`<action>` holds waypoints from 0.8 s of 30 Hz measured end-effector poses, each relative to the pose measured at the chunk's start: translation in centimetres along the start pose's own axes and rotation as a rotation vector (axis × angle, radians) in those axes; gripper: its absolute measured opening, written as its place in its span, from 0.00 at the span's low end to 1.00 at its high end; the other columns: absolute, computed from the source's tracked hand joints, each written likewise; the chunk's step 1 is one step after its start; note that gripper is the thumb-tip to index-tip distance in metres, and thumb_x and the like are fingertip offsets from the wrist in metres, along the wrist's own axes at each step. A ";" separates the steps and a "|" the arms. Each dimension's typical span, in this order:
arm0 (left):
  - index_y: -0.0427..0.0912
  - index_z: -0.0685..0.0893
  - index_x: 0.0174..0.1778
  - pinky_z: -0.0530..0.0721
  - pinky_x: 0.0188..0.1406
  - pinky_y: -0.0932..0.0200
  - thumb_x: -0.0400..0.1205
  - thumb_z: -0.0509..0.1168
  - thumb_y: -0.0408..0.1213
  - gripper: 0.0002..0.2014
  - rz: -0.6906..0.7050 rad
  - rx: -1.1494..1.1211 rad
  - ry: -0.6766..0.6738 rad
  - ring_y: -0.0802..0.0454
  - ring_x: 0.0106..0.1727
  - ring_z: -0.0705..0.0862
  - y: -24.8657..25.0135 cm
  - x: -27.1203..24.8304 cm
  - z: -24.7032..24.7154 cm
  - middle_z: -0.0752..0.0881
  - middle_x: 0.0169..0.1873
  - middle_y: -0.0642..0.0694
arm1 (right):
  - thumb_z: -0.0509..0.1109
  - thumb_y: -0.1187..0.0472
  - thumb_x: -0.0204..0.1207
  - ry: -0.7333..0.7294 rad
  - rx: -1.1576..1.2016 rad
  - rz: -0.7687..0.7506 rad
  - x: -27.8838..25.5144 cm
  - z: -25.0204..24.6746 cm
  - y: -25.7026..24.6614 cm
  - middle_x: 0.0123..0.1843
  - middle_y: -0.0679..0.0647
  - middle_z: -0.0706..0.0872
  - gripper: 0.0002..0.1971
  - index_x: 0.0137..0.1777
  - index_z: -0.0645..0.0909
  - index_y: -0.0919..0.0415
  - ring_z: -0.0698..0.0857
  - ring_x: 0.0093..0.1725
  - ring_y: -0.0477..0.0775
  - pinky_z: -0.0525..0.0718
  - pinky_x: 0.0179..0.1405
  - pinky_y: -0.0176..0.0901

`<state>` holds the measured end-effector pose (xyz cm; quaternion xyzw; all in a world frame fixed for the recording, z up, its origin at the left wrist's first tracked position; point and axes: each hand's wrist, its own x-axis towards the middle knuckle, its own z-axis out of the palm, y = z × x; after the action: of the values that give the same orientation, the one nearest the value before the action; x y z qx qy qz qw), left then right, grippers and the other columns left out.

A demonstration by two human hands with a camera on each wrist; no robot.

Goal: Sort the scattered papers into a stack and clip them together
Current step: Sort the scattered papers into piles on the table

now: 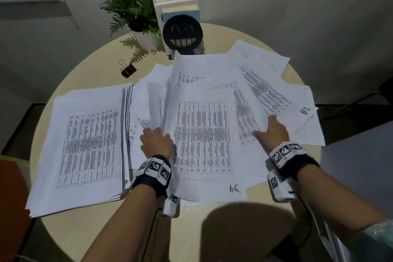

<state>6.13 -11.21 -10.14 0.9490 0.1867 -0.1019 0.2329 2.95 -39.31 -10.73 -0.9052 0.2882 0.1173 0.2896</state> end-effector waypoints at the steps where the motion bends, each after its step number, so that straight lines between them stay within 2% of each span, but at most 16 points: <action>1: 0.31 0.78 0.65 0.72 0.67 0.44 0.83 0.60 0.36 0.17 0.033 0.003 0.029 0.37 0.69 0.72 0.4 -0.5 0.2 0.73 0.68 0.34 | 0.69 0.57 0.75 -0.001 0.004 -0.028 -0.6 0.7 -0.1 0.63 0.67 0.81 0.23 0.66 0.70 0.67 0.81 0.61 0.68 0.79 0.58 0.54; 3: 0.28 0.79 0.61 0.78 0.62 0.46 0.83 0.61 0.35 0.16 0.036 -0.083 0.005 0.37 0.64 0.79 0.8 -1.0 0.5 0.79 0.63 0.33 | 0.63 0.62 0.78 0.005 0.011 -0.078 -1.6 1.8 -0.2 0.58 0.67 0.84 0.13 0.60 0.77 0.66 0.82 0.57 0.68 0.80 0.54 0.51; 5: 0.26 0.81 0.56 0.81 0.57 0.49 0.83 0.61 0.35 0.14 0.018 -0.153 -0.062 0.35 0.57 0.83 1.0 -1.1 0.3 0.84 0.56 0.31 | 0.59 0.66 0.79 -0.036 0.057 -0.102 -2.3 2.3 -0.2 0.48 0.66 0.84 0.07 0.45 0.78 0.65 0.81 0.48 0.66 0.77 0.45 0.48; 6: 0.25 0.82 0.54 0.81 0.55 0.50 0.83 0.60 0.35 0.15 0.033 -0.163 -0.067 0.34 0.56 0.84 1.1 -1.1 -0.2 0.85 0.54 0.29 | 0.58 0.67 0.79 -0.057 0.081 -0.100 -2.4 2.3 -0.1 0.45 0.64 0.82 0.07 0.43 0.77 0.64 0.79 0.45 0.63 0.73 0.42 0.46; 7: 0.24 0.83 0.53 0.81 0.54 0.50 0.84 0.59 0.35 0.15 0.055 -0.171 -0.047 0.33 0.55 0.84 1.4 -0.9 -1.0 0.86 0.52 0.27 | 0.59 0.66 0.79 -0.071 0.106 -0.086 -2.2 2.4 0.1 0.46 0.63 0.82 0.07 0.46 0.78 0.65 0.77 0.46 0.61 0.71 0.41 0.43; 9: 0.22 0.83 0.52 0.80 0.52 0.48 0.84 0.58 0.33 0.16 0.124 -0.179 0.060 0.31 0.53 0.84 2.6 -0.8 -3.7 0.85 0.49 0.24 | 0.61 0.64 0.80 -0.069 0.157 -0.055 -1.8 2.5 0.6 0.54 0.65 0.84 0.12 0.59 0.79 0.67 0.80 0.52 0.64 0.75 0.48 0.44; 11: 0.20 0.82 0.54 0.77 0.53 0.47 0.83 0.57 0.29 0.15 0.225 -0.176 0.212 0.29 0.53 0.84 4.2 -0.8 -7.4 0.85 0.49 0.21 | 0.62 0.62 0.79 -0.079 0.178 -0.030 -1.7 2.6 0.8 0.61 0.67 0.83 0.16 0.65 0.77 0.66 0.80 0.60 0.68 0.79 0.59 0.51; 12: 0.21 0.82 0.55 0.74 0.53 0.50 0.82 0.57 0.27 0.14 0.282 -0.171 0.293 0.29 0.54 0.83 5.1 -0.9 -9.5 0.84 0.50 0.21 | 0.62 0.62 0.79 -0.081 0.179 -0.033 -1.7 2.6 0.9 0.63 0.67 0.83 0.17 0.66 0.76 0.66 0.80 0.62 0.68 0.79 0.62 0.53; 15: 0.25 0.83 0.56 0.68 0.55 0.57 0.76 0.56 0.22 0.16 0.429 -0.194 0.534 0.33 0.56 0.82 7.0 -1.2 -15.8 0.85 0.53 0.26 | 0.62 0.63 0.80 -0.059 0.200 -0.070 -2.3 2.4 1.0 0.59 0.67 0.84 0.15 0.63 0.77 0.69 0.82 0.56 0.65 0.78 0.54 0.46; 17: 0.25 0.82 0.56 0.66 0.61 0.52 0.74 0.55 0.24 0.17 0.445 -0.268 0.678 0.32 0.57 0.80 7.7 -0.9 -19.0 0.84 0.55 0.25 | 0.61 0.65 0.80 -0.052 0.230 -0.099 -2.8 2.2 1.0 0.55 0.63 0.85 0.14 0.63 0.78 0.68 0.81 0.51 0.61 0.74 0.50 0.40; 18: 0.24 0.82 0.52 0.67 0.61 0.47 0.74 0.54 0.27 0.17 0.452 -0.358 0.719 0.30 0.55 0.80 7.7 -0.7 -19.9 0.84 0.53 0.24 | 0.61 0.65 0.80 -0.058 0.229 -0.106 -3.0 2.1 1.0 0.53 0.62 0.84 0.14 0.63 0.78 0.68 0.80 0.50 0.60 0.73 0.48 0.39; 19: 0.22 0.81 0.47 0.71 0.56 0.43 0.72 0.53 0.30 0.17 0.475 -0.466 0.737 0.29 0.50 0.80 7.8 -0.6 -20.4 0.86 0.46 0.26 | 0.61 0.66 0.80 -0.066 0.224 -0.113 -3.2 2.0 1.0 0.51 0.61 0.83 0.13 0.62 0.78 0.68 0.79 0.48 0.59 0.72 0.47 0.39; 20: 0.21 0.80 0.43 0.74 0.48 0.42 0.69 0.53 0.33 0.18 0.489 -0.573 0.728 0.29 0.45 0.79 7.7 -0.4 -20.4 0.87 0.38 0.32 | 0.60 0.67 0.80 -0.078 0.225 -0.119 -3.1 2.0 1.0 0.49 0.60 0.83 0.13 0.62 0.79 0.68 0.78 0.47 0.57 0.71 0.45 0.39; 21: 0.21 0.79 0.40 0.74 0.42 0.44 0.69 0.53 0.34 0.18 0.477 -0.628 0.695 0.31 0.41 0.79 7.6 -0.4 -19.8 0.86 0.32 0.37 | 0.60 0.68 0.79 -0.103 0.236 -0.125 -3.1 1.9 1.0 0.48 0.59 0.81 0.13 0.61 0.79 0.67 0.77 0.45 0.56 0.70 0.44 0.39; 23: 0.28 0.78 0.34 0.68 0.31 0.52 0.71 0.57 0.36 0.12 0.395 -0.635 0.570 0.46 0.34 0.75 7.3 -0.7 -17.2 0.75 0.28 0.33 | 0.59 0.71 0.75 -0.152 0.275 -0.097 -3.1 2.1 1.1 0.44 0.59 0.79 0.12 0.56 0.79 0.69 0.75 0.43 0.56 0.68 0.41 0.40; 24: 0.33 0.78 0.34 0.66 0.27 0.57 0.74 0.60 0.37 0.10 0.331 -0.651 0.491 0.51 0.35 0.72 7.0 -1.1 -15.2 0.73 0.27 0.37 | 0.59 0.69 0.71 -0.171 0.293 -0.074 -3.1 2.2 1.2 0.41 0.59 0.77 0.12 0.52 0.78 0.73 0.73 0.41 0.55 0.66 0.40 0.41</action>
<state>9.62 -10.00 6.26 0.8394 0.1042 0.2294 0.4816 -0.33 -37.38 -11.87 -0.8501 0.2431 0.1397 0.4458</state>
